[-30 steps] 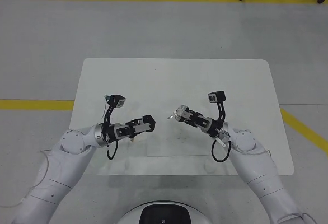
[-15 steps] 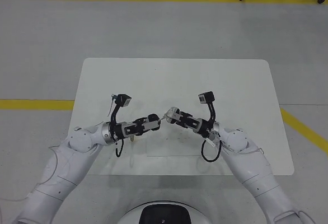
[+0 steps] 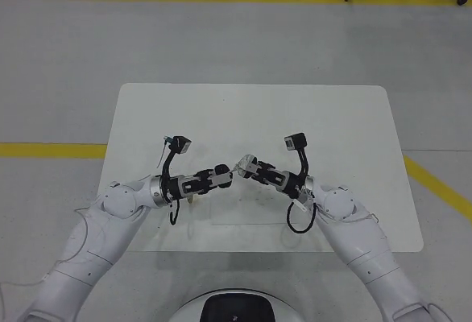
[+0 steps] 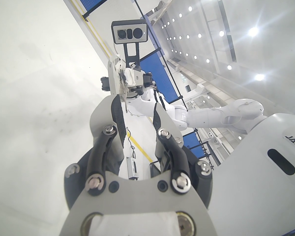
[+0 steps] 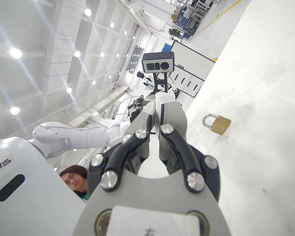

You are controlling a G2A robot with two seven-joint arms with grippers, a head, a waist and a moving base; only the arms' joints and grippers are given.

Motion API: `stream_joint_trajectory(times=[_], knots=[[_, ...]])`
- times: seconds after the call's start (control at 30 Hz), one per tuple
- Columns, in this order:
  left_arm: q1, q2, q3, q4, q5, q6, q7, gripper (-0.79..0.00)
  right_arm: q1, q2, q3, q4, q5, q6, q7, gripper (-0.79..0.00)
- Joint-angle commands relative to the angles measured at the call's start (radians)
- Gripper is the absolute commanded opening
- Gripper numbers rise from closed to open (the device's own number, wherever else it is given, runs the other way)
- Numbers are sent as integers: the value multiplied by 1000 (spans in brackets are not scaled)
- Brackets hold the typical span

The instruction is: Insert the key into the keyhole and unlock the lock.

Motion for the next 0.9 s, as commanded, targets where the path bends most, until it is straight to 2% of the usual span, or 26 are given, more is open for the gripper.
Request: stream_joint_trajectory(times=[0.0, 0.07, 0.37, 0.57, 0.6, 0.63, 0.67, 0.77, 0.83, 0.87], knots=[[-3, -1, 3, 1, 5, -1, -2, -668, -3, 0, 1, -2, -4, -1, -2, -785], [-4, -1, 5, 3, 8, -2, 1, -785, -6, 0, 4, -5, -5, -2, -3, -785], [-5, 0, 0, 19, 25, -15, -2, -785, -21, 5, 26, -18, -2, -8, 7, -785], [-1, 9, -21, 8, 33, -25, -38, -785, -11, 21, 45, -25, 5, 19, 178, -785], [1, 11, -23, 4, 29, -25, -53, -785, -13, 25, 52, -29, 2, 23, 198, -668], [1, 13, -27, 3, 23, -26, -66, -785, -14, 29, 63, -33, -12, 25, 209, -477], [3, 16, -32, 2, 18, -27, -83, -785, -20, 34, 74, -43, -25, 31, 222, -422], [2, 21, -38, 0, -2, -29, -124, -785, -32, 43, 96, -65, -44, 47, 242, -409], [1, 25, -38, -6, -9, -19, -146, -785, -40, 48, 105, -79, -46, 65, 256, -329], [1, 27, -37, -12, -12, -11, -154, -785, -42, 50, 108, -84, -42, 74, 264, -339]])
